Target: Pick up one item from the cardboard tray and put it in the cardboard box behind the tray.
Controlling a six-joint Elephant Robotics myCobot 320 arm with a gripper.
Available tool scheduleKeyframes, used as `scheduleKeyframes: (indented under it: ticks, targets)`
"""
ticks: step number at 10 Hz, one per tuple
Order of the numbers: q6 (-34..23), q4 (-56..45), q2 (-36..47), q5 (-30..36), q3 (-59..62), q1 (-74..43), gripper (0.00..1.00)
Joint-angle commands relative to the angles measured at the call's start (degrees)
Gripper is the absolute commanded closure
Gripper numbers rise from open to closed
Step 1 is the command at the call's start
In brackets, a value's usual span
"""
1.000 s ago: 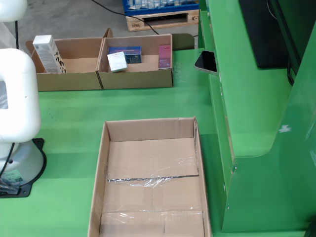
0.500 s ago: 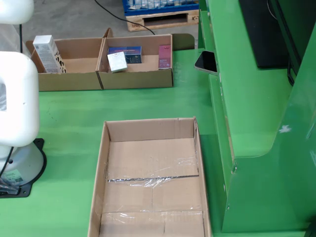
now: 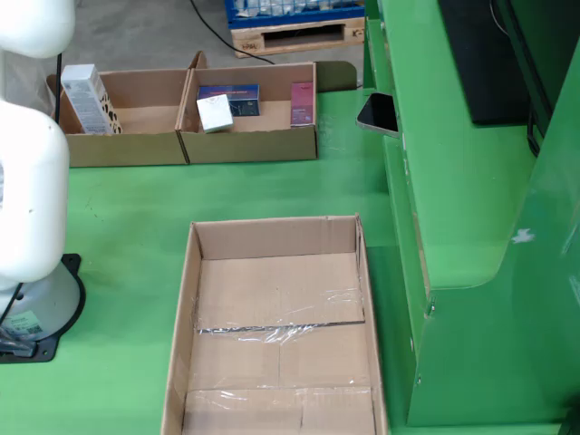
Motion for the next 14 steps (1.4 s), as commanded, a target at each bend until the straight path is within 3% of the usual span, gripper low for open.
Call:
scheduleKeyframes:
  ticks: [1, 3, 5, 7, 8, 10, 12, 13, 14]
  targets:
    - [-33.7, -44.2, 12.1, 89.5, 1.1, -47.8, 0.0]
    - [-41.0, -53.4, 15.0, 89.5, 1.1, -58.3, 0.0]
    - [-44.4, -59.3, 18.1, 89.5, 1.1, -70.7, 0.0]
    - [-53.6, -66.9, 18.3, 88.7, 1.1, -89.5, 0.0]
    - [-60.9, -71.2, 15.7, 87.5, 1.1, -100.0, 0.0]
    - [-60.9, -71.2, 15.6, 87.5, 1.1, -100.0, 0.0]
    - [-62.4, -65.4, 10.1, 87.2, 1.1, -110.9, 0.0]
    - [-62.4, -65.4, 10.1, 87.2, 1.1, -110.9, 0.0]
    - [-64.4, -60.7, 4.4, 88.7, 1.1, -126.8, 0.0]
